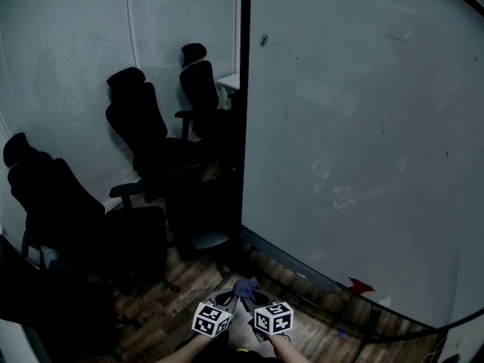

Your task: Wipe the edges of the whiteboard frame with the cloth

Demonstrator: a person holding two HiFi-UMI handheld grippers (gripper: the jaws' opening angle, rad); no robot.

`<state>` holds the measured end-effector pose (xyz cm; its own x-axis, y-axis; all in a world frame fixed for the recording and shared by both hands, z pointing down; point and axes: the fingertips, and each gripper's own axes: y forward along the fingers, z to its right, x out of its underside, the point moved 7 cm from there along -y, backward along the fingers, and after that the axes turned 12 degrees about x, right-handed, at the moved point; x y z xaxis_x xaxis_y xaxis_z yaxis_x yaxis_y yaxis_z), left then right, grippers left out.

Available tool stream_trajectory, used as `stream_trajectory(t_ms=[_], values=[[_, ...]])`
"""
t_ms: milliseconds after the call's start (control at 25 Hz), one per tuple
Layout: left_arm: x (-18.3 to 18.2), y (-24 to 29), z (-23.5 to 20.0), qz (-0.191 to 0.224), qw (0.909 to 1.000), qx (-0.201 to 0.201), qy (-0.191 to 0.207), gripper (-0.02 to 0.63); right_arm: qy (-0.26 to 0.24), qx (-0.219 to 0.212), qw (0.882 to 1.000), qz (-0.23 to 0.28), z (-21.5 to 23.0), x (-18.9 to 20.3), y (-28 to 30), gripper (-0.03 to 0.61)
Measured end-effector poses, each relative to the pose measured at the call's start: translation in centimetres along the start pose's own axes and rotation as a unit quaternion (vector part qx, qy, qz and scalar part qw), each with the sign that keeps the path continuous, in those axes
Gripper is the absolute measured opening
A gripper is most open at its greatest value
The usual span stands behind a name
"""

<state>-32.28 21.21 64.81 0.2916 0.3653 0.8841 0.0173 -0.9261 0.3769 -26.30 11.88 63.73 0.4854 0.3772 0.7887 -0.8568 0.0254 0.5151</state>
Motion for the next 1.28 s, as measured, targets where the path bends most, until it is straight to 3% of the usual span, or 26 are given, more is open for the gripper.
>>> stream_trajectory(t_ms=[880, 1280], values=[[-6.2, 5.7, -8.5, -0.017, 0.9966, 0.071, 0.038, 0.02, 0.034, 0.084, 0.996, 0.017, 3.1, -7.3, 6.5, 0.084], [-7.9, 7.7, -11.6, -0.043, 0.9921, 0.107, 0.05, 0.02, 0.02, 0.147, 0.989, 0.005, 4.7, -9.6, 9.3, 0.084]])
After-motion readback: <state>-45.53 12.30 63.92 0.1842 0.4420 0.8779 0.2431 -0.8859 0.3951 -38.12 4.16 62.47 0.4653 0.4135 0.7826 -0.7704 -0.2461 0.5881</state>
